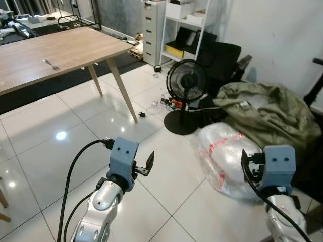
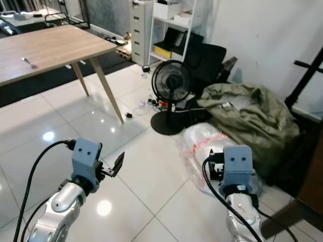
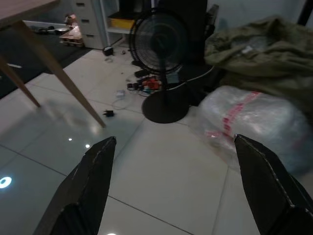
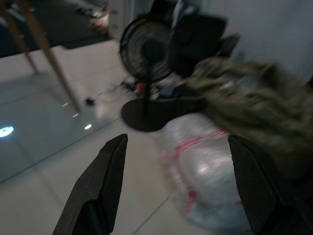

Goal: Setting the table

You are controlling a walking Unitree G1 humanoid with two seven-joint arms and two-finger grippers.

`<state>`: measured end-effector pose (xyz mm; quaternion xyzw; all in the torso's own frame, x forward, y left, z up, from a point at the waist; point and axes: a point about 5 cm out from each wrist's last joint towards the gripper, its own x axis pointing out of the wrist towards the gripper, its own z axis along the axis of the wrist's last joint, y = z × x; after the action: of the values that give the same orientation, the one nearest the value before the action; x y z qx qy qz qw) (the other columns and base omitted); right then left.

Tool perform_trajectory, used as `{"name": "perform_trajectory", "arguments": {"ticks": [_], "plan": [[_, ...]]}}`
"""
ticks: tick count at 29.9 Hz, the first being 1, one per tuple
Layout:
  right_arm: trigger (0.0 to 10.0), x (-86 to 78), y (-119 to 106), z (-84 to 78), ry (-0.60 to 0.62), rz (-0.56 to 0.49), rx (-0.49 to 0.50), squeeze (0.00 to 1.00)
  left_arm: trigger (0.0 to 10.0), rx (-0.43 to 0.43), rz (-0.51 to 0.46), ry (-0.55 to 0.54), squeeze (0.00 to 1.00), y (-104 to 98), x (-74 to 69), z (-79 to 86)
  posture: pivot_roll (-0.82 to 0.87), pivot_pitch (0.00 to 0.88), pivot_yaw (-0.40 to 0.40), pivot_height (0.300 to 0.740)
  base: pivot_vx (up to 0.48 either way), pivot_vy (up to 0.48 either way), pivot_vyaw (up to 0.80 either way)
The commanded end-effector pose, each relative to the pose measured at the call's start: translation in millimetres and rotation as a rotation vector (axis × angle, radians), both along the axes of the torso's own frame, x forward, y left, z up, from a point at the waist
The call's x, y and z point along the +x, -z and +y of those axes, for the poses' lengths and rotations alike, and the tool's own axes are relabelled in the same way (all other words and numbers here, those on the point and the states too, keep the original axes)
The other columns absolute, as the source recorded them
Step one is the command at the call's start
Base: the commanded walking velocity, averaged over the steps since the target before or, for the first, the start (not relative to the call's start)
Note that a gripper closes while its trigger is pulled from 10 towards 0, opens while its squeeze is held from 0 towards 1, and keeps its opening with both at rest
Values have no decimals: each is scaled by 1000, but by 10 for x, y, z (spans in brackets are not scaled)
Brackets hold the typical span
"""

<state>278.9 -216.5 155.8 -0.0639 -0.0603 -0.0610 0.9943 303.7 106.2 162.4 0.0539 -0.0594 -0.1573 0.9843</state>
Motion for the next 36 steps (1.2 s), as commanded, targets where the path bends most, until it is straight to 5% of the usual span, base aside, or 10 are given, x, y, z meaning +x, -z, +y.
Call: {"name": "perform_trajectory", "arguments": {"ticks": [1, 10, 28, 36], "plan": [[10000, -27, 38, -65, 9, 9, 17, 0, 10000, 7, -3, 22, 0, 12, -4, -49, -22, 103, 95, 740, 480, 0, 0], [10000, -21, -3, -58, -25, -21, 90, 0, 10000, 13, -28, 0, 0, -31, 46, -20, -26, 98, 101, 740, 480, 0, 0], [10000, 54, -86, 27, -99, -43, 77, 0, 10000, 0, -31, -47, 0, -17, 48, 43, -9, 101, 81, 740, 480, 0, 0], [10000, 87, -128, 21, -101, -58, 94, 0, 10000, -1, -32, -59, 0, -15, 45, 58, -4, 102, 78, 740, 480, 0, 636]]}}
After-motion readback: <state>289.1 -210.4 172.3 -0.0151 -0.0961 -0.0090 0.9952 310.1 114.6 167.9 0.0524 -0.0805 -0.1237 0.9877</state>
